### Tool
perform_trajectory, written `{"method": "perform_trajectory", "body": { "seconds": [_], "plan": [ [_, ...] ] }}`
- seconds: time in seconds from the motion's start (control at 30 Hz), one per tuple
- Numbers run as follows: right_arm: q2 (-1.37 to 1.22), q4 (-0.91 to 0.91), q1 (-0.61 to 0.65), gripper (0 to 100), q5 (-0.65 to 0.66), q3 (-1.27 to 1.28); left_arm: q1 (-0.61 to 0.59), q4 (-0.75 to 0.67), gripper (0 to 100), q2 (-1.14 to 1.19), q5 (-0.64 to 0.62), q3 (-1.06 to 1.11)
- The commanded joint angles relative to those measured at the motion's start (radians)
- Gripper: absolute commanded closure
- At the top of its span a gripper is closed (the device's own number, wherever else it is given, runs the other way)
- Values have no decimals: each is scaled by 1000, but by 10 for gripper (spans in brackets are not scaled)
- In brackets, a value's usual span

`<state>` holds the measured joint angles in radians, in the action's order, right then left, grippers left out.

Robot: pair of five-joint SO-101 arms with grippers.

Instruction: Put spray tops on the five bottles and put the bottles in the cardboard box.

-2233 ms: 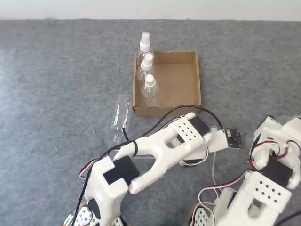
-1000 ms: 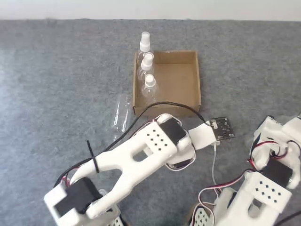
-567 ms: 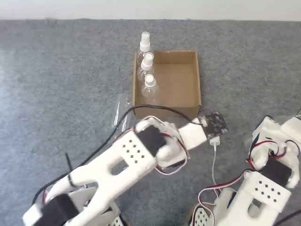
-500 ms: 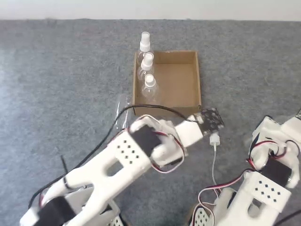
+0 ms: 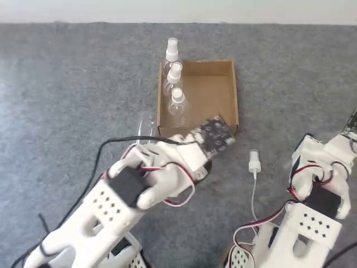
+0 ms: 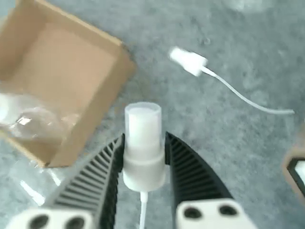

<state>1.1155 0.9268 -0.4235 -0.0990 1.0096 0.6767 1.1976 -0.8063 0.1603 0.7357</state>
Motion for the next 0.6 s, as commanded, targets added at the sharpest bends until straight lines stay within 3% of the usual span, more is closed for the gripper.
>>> {"method": "perform_trajectory", "body": {
  "seconds": [0.0, 0.27, 0.57],
  "plan": [
    [36, -12, 25, 898, 0, -15, -91, -55, 987, -120, -32, 10],
    [242, 114, 140, 898, 69, -12, -152, -78, 987, -226, -80, 42],
    [335, 82, 265, 898, 100, 74, -152, -123, 987, -351, -80, 119]
  ]
}}
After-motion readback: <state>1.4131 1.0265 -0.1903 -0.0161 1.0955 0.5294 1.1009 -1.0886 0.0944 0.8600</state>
